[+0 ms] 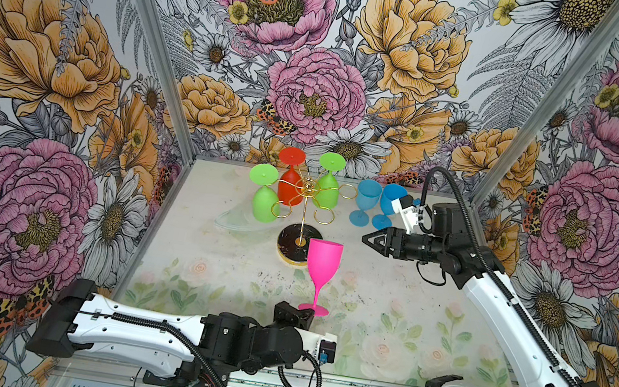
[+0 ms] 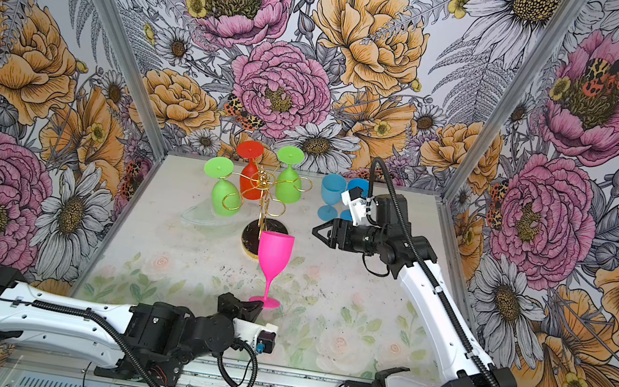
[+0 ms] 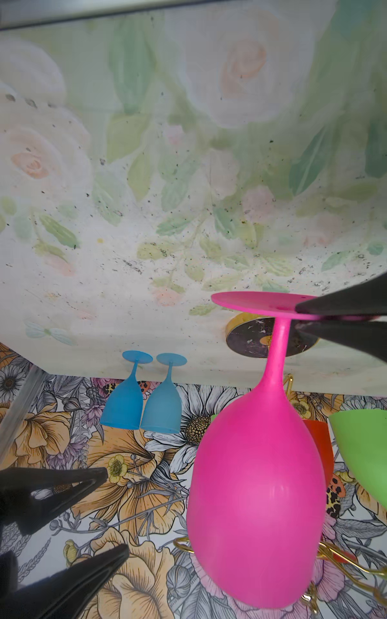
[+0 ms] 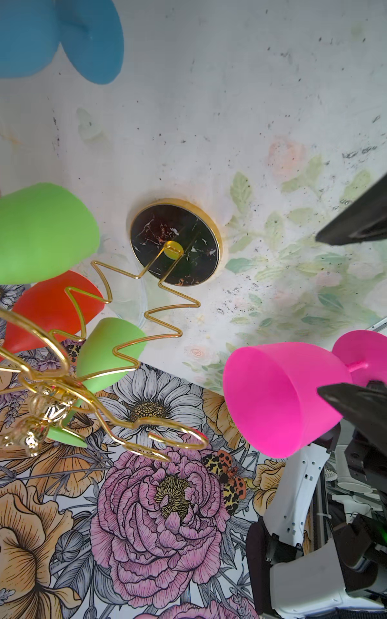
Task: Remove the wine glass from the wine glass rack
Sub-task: 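Grasp the magenta glass's bowl with the right gripper while the left holds the foot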
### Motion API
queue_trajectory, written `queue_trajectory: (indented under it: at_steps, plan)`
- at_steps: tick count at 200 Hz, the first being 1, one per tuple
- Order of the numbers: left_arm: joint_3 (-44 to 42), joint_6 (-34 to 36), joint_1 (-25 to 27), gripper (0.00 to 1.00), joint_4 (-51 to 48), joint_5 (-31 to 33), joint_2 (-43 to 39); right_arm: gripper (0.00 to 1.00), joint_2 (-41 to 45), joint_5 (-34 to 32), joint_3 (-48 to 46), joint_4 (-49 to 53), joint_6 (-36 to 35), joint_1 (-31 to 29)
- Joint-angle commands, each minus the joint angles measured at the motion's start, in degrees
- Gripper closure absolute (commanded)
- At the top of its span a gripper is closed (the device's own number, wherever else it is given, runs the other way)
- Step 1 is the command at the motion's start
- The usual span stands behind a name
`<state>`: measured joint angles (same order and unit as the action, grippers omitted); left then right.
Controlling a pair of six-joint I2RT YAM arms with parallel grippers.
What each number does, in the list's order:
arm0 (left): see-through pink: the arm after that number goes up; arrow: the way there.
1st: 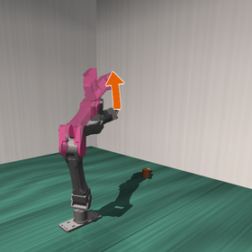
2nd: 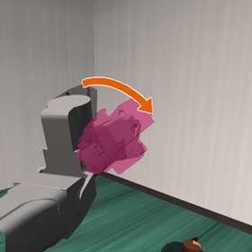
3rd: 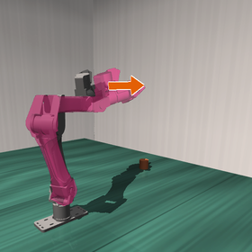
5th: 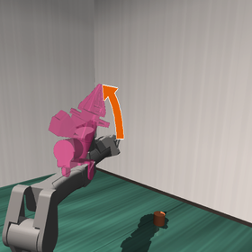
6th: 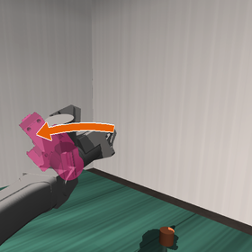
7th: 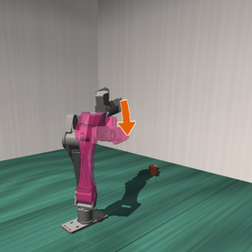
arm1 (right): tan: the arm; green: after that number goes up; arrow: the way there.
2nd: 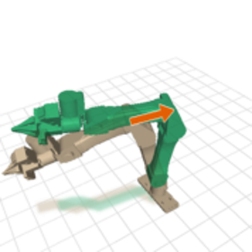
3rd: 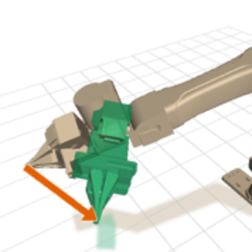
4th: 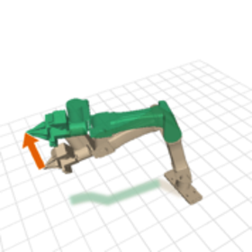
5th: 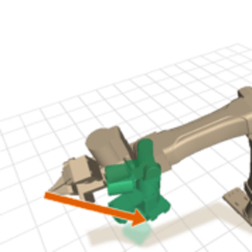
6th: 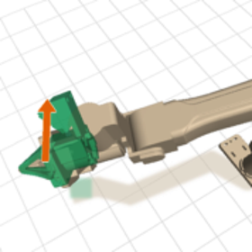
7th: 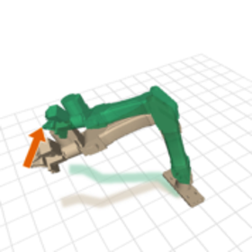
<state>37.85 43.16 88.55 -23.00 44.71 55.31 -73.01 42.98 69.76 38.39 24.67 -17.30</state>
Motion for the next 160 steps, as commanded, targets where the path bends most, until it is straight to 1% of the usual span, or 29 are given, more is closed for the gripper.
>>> queue_trajectory:
  at_steps: [1, 31, 59, 98, 112, 160]
  plan:
    - [-2.5, 8.5, 1.4, 1.00, 4.9, 7.7, 0.3, 0.34, -1.0, 2.3, 3.0, 0.1, 0.4, -0.5]
    - [-5.4, 14.8, 2.1, 1.00, 8.7, 11.3, 0.4, 0.35, -1.8, 3.0, 5.1, 0.6, 0.4, -1.3]
    - [-6.5, 17.8, 2.2, 1.00, 10.3, 12.4, 0.4, 0.36, -2.2, 3.1, 6.8, 1.2, 0.3, -2.5]
    - [-8.7, 24.2, 2.3, 1.00, 14.5, 15.5, 1.4, 0.37, -3.4, 0.7, 8.1, 3.5, -1.1, -4.6]
    - [-8.8, 25.2, 2.4, 1.00, 14.7, 16.0, 1.6, 0.37, -3.9, -0.6, 8.8, 4.7, -1.9, -5.7]
    - [-9.5, 27.4, 2.5, 1.00, 16.1, 17.2, 2.0, 0.36, -4.9, -1.9, 11.0, 6.6, -2.9, -8.3]
